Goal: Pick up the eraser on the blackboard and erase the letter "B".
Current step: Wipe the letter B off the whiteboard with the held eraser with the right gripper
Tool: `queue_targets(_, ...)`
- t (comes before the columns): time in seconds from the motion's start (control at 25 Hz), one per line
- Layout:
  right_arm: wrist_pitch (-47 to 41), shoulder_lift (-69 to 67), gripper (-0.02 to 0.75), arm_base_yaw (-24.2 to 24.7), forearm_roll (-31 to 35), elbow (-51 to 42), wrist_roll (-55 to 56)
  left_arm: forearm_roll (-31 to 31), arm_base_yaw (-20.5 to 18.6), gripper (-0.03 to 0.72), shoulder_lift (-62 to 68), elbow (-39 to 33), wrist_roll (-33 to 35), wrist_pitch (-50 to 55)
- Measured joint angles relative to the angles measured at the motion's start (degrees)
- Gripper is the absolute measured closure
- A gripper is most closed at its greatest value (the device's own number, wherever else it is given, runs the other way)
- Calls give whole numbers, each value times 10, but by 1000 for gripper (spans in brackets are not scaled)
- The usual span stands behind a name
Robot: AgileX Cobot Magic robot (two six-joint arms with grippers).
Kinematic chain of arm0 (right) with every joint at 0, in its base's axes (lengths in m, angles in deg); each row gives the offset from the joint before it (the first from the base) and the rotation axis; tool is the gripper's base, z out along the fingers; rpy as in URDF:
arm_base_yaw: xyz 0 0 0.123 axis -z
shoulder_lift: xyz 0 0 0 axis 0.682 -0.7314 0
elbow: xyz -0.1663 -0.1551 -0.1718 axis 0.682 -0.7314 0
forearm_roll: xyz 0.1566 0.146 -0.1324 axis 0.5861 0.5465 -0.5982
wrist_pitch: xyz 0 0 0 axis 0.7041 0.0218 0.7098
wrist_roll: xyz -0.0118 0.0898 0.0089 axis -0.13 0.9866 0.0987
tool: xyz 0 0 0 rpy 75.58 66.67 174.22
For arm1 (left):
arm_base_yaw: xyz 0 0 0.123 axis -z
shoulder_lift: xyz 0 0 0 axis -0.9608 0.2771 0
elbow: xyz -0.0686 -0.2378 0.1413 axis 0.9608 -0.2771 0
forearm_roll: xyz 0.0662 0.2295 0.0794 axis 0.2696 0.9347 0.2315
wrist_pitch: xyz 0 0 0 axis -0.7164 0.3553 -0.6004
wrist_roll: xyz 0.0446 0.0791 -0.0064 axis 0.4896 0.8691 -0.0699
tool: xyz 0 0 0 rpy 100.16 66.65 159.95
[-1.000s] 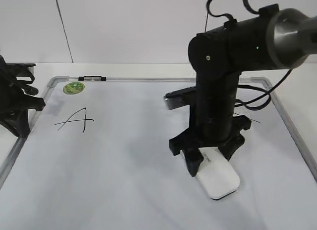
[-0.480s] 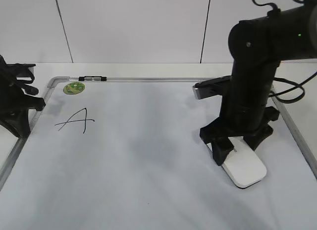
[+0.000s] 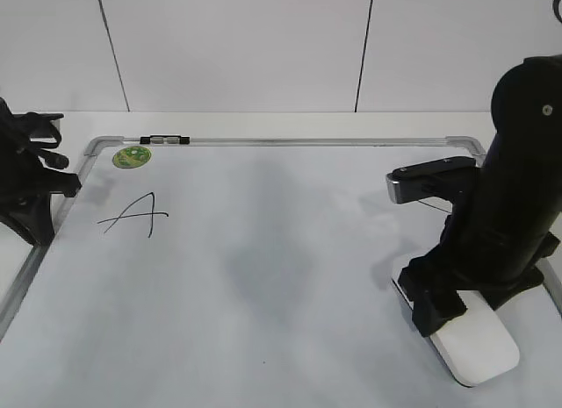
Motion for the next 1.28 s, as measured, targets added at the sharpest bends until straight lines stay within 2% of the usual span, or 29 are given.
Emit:
queue_targets(0.28, 66, -35, 206, 0, 23, -3, 26, 0, 0, 636, 0, 0, 0, 1)
queue_targets(0.64, 47, -69, 206, -8, 26, 12, 30, -1, -1, 636, 1, 0, 0, 2)
queue_targets(0.72, 49, -69, 206, -23, 17, 15, 30, -1, -1, 636, 1, 0, 0, 2)
queue_targets(0.92, 51, -90, 206, -94, 29, 46, 30, -5, -3, 636, 1, 0, 0, 4)
queue_targets(1.16, 29, -142, 206, -191, 36, 125, 30, -6, -3, 637, 1, 0, 0, 4)
queue_targets(1.28, 16, -161, 206, -224, 33, 156, 30, -6, -3, 637, 1, 0, 0, 4)
